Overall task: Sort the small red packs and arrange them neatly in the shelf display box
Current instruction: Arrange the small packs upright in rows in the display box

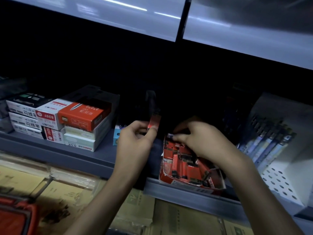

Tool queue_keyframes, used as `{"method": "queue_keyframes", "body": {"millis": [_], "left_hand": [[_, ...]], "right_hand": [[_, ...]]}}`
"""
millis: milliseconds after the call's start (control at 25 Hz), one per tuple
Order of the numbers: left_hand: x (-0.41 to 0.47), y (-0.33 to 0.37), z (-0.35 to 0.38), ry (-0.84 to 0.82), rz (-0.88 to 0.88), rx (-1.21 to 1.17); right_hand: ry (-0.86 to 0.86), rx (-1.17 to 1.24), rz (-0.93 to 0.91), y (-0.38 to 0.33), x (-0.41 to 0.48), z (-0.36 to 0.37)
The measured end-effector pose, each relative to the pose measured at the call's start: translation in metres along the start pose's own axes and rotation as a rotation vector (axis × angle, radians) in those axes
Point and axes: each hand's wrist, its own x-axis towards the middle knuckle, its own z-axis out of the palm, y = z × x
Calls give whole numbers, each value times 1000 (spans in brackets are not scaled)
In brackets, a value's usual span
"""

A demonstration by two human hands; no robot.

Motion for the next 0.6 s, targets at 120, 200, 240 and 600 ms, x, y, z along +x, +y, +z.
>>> {"method": "queue_keyframes", "body": {"millis": [120,200,240,600], "left_hand": [[-1,2,-2,-21,46,-5],[-3,4,-1,-48,81,13],[-3,5,0,-63,81,12],[-2,5,2,-66,-37,-143]], "right_hand": [[125,228,-49,7,-4,-11],[105,375,-97,4,-7,-16],[88,436,-112,1,-8,-17],[244,535,-82,-5,1,5]]}}
